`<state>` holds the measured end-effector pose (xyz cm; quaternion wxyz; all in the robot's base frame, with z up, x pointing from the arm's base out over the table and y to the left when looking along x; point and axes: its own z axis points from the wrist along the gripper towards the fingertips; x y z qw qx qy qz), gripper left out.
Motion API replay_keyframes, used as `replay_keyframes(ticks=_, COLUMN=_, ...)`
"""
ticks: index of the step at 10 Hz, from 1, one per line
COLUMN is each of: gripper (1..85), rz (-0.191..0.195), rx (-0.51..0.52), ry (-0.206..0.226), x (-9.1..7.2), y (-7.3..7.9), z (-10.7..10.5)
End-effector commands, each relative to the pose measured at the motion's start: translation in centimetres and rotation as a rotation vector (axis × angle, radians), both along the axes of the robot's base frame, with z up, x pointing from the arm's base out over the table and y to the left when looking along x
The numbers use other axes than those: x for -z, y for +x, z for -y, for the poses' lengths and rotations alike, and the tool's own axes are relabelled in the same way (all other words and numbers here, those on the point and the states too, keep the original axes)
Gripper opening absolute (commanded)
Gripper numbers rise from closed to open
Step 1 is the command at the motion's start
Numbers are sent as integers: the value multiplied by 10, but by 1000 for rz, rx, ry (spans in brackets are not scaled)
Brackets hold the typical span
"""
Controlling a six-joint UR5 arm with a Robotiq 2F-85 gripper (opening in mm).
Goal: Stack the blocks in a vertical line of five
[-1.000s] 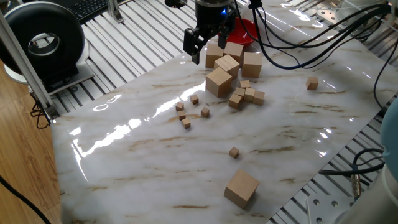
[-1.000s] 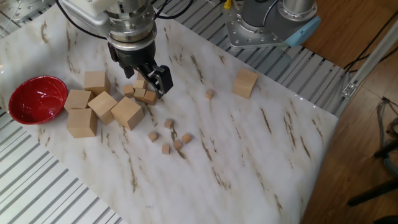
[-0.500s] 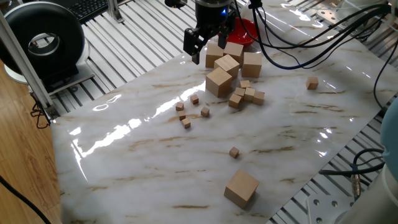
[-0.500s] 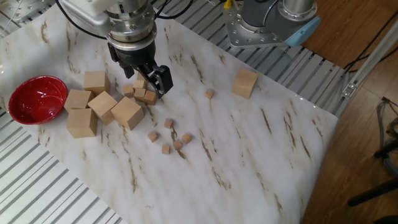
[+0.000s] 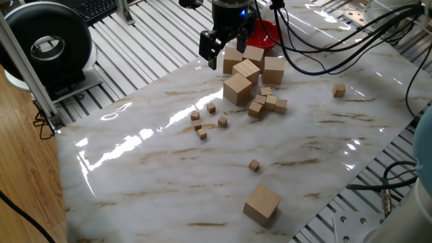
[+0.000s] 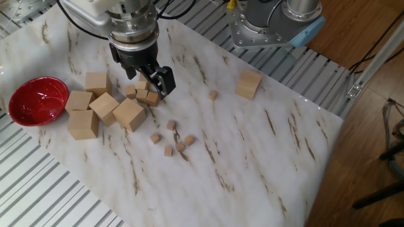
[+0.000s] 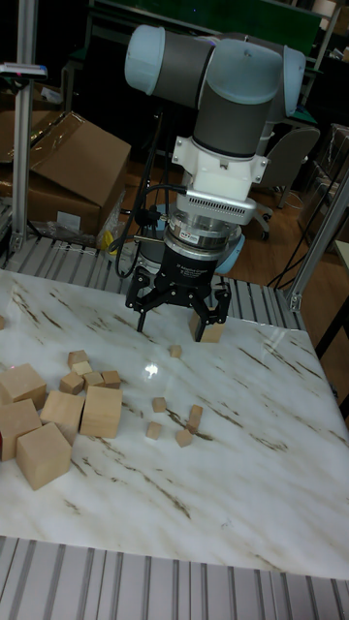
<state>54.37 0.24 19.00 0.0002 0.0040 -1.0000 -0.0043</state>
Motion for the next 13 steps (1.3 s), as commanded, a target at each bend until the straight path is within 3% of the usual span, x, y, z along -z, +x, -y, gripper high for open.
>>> replay_keyframes(ticks=1, gripper=10, rz=17, rx=395, ry=118, x=1, y=10, z=-31)
replay_keyframes(ticks=3, gripper=10, rz=50, rx=393, ry=128, x=7, y=12, z=-30)
replay_keyframes(ticks=5, gripper=10, rz=40, rx=427, ry=154, x=4, y=13, z=-38)
replay_keyframes(ticks=7, gripper=10, rz=36, rx=433, ry=119, x=5, y=14, z=-36)
replay_keyframes(ticks=13, gripper=10, rz=29, rx=437, ry=117, x=6, y=14, z=-37)
